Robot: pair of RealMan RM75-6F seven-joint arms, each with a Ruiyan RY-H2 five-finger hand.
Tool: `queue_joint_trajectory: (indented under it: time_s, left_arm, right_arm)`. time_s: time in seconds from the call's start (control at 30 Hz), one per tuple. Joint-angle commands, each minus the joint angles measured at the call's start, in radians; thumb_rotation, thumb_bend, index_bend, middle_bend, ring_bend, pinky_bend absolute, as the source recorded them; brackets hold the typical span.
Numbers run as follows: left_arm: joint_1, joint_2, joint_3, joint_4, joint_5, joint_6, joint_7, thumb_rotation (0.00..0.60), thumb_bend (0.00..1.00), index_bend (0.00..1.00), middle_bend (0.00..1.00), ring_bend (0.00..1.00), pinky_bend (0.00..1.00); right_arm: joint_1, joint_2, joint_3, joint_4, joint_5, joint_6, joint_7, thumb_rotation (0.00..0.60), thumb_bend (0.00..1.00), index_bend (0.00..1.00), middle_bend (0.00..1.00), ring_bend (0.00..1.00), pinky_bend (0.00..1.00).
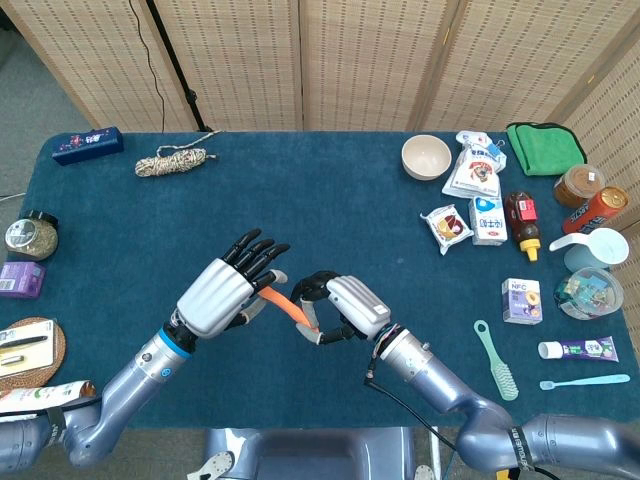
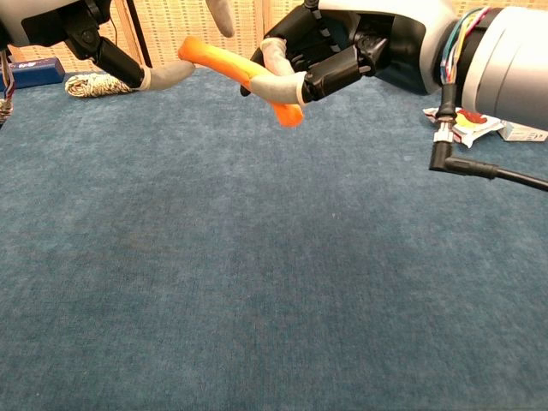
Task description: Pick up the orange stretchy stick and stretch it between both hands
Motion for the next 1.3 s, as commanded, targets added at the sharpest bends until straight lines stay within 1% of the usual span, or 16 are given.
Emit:
queue_joint_trajectory:
  time_s: [0.03,0.2,0.33,0.57,0.87,1.13,1.3]
  left_arm:
    - [-0.001,-0.007,0.001,0.003,-0.005,0.004,0.002,0.600,0.39,0.38,0.12,0.13,0.04]
    - [-0.005,-0.017,0.000,0.005,-0.016,0.007,-0.001,0.600,0.39,0.41,0.13,0.13,0.04]
    - [-0.007,-0.033,0.001,0.012,-0.013,0.018,-0.004,0.600,0.39,0.46,0.15,0.15,0.04]
    - [-0.011,-0.044,0.001,0.017,-0.025,0.022,-0.001,0.600,0.39,0.47,0.16,0.15,0.04]
    - [-0.011,-0.058,-0.001,0.024,-0.031,0.039,-0.004,0.600,0.39,0.58,0.20,0.18,0.04]
    - [-0.012,-0.065,0.002,0.031,-0.034,0.044,-0.005,0.600,0.42,0.63,0.21,0.19,0.04]
    - [-0.012,-0.070,0.004,0.035,-0.034,0.049,-0.006,0.600,0.46,0.67,0.22,0.19,0.04]
  right_arm:
    - [0.000,-0.001,0.000,0.000,0.000,-0.002,0.001,0.600,0.48,0.70,0.39,0.33,0.21]
    - [0.002,-0.001,0.003,0.000,0.001,-0.006,-0.002,0.600,0.49,0.70,0.39,0.33,0.22]
    - [0.002,-0.002,0.004,0.000,0.003,-0.008,-0.001,0.600,0.48,0.70,0.39,0.33,0.22]
    - [0.001,-0.001,0.004,0.004,0.004,-0.010,-0.002,0.600,0.49,0.70,0.39,0.34,0.22]
    - [0.002,0.000,0.003,0.011,0.002,-0.020,0.002,0.600,0.50,0.71,0.40,0.35,0.23]
    - [0.003,-0.001,0.001,0.019,-0.001,-0.027,0.009,0.600,0.51,0.71,0.40,0.35,0.24]
    - [0.004,-0.001,0.000,0.022,-0.002,-0.032,0.010,0.600,0.52,0.71,0.41,0.36,0.25]
